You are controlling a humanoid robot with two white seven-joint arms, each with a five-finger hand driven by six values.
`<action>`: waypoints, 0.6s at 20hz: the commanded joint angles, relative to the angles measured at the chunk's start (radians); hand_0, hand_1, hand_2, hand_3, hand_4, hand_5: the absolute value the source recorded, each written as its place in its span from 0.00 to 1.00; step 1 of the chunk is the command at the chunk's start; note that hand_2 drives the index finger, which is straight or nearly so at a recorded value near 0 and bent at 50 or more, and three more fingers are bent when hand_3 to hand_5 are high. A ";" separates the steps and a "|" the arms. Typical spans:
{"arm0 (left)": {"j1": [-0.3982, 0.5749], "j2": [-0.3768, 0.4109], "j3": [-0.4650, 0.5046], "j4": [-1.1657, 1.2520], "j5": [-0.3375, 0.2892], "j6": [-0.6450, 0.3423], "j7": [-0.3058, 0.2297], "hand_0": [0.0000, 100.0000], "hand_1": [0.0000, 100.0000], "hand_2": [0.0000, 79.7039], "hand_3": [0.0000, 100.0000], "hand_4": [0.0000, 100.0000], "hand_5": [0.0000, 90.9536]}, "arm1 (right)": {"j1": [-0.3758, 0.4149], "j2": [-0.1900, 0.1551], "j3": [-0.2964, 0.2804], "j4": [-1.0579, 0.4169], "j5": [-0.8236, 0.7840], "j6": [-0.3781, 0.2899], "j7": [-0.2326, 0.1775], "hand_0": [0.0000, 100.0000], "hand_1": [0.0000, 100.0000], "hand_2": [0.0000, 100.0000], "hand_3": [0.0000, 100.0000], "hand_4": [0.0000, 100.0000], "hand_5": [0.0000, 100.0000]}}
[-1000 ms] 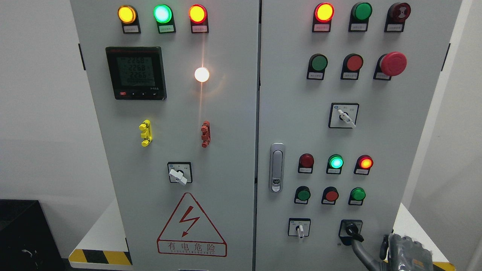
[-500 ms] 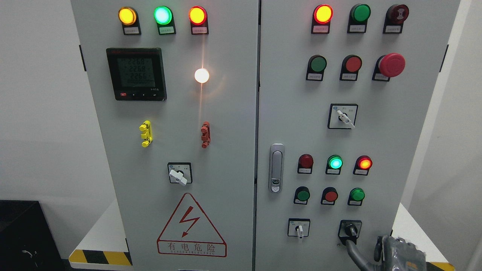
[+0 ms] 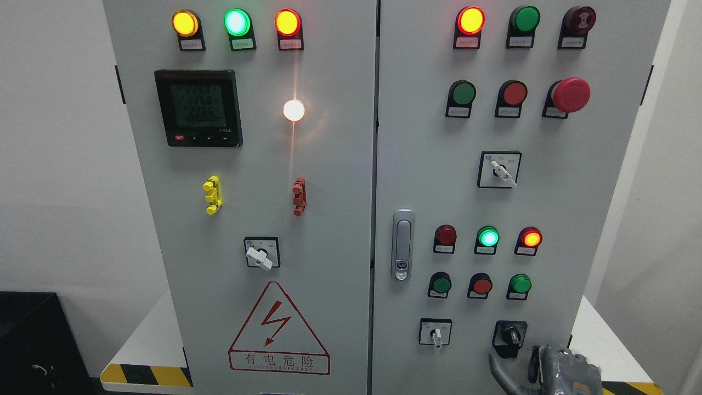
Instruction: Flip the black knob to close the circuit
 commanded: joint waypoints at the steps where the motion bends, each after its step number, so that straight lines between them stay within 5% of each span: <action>1: 0.023 0.000 0.000 -0.029 -0.001 0.001 -0.001 0.12 0.56 0.00 0.00 0.00 0.00 | 0.087 0.009 0.046 -0.128 -0.057 0.001 0.007 0.00 0.04 0.83 0.97 0.85 0.91; 7: 0.023 0.000 0.000 -0.031 -0.001 0.001 -0.001 0.12 0.56 0.00 0.00 0.00 0.00 | 0.218 0.025 0.080 -0.262 -0.196 0.000 0.000 0.00 0.07 0.62 0.87 0.75 0.74; 12: 0.023 0.000 0.000 -0.031 0.000 0.001 -0.001 0.12 0.56 0.00 0.00 0.00 0.00 | 0.296 0.040 0.087 -0.305 -0.438 -0.061 -0.040 0.00 0.09 0.28 0.47 0.45 0.47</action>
